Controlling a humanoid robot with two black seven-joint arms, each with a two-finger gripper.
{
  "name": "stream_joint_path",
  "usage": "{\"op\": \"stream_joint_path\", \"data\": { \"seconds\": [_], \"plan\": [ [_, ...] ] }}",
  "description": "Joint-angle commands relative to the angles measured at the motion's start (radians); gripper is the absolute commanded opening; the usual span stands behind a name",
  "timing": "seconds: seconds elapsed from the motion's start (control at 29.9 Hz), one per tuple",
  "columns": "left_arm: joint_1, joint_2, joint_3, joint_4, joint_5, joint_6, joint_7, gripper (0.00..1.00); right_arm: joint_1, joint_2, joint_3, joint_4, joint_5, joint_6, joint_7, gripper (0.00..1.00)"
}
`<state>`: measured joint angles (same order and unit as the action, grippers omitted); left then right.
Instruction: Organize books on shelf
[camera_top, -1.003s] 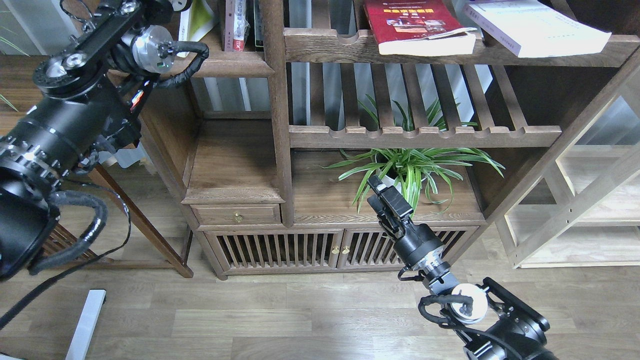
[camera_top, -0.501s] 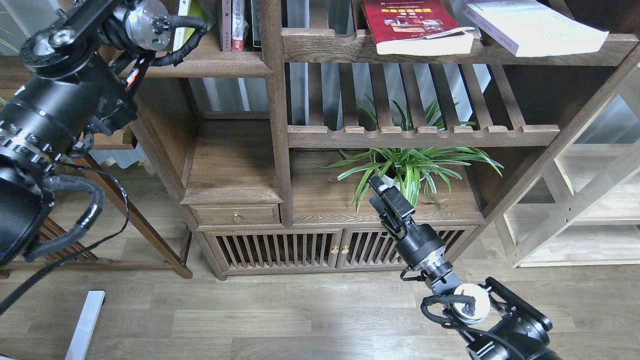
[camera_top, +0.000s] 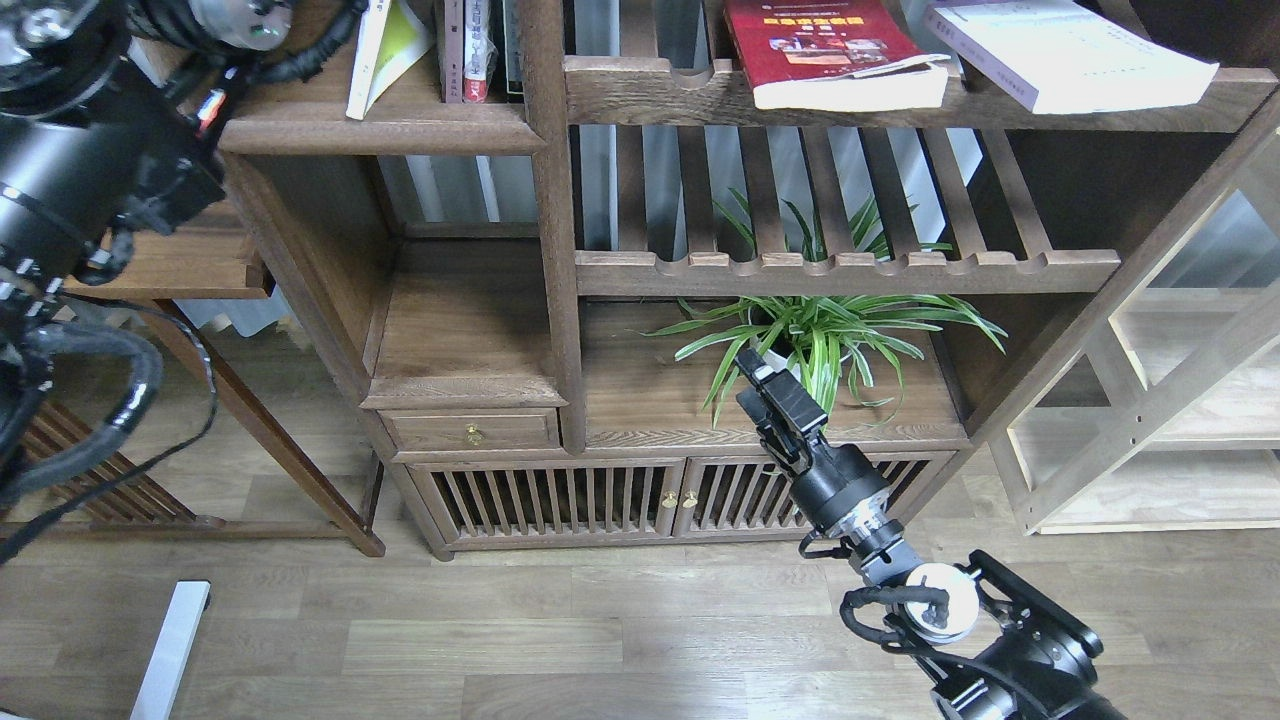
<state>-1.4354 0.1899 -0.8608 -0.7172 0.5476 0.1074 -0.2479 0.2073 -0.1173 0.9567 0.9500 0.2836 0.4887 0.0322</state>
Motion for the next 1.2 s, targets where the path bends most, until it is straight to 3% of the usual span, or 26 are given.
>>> {"op": "stream_joint_path", "data": {
  "seconds": [0.0,0.43,0.77,1.0,1.17],
  "plan": [
    [0.009,0.026,0.0,-0.059,0.0,0.0,-0.01,0.47,0.004,0.005,0.011,-0.002,0.005,0.0,0.002,0.94],
    [0.122,0.154,-0.018,-0.286,-0.023,-0.003,-0.01,0.68,0.007,0.002,0.04,-0.002,0.003,0.0,0.006,0.98],
    [0.259,0.163,-0.135,-0.438,-0.083,-0.052,-0.008,0.81,0.004,0.053,0.096,0.004,0.006,0.0,0.014,0.99],
    [0.346,0.216,-0.179,-0.547,-0.1,-0.189,-0.001,0.96,-0.005,0.056,0.129,0.049,0.006,0.0,0.012,0.99],
    [0.374,0.244,-0.208,-0.584,-0.142,-0.322,-0.011,0.99,-0.003,0.053,0.155,0.09,-0.001,0.0,0.008,0.99]
  ]
}}
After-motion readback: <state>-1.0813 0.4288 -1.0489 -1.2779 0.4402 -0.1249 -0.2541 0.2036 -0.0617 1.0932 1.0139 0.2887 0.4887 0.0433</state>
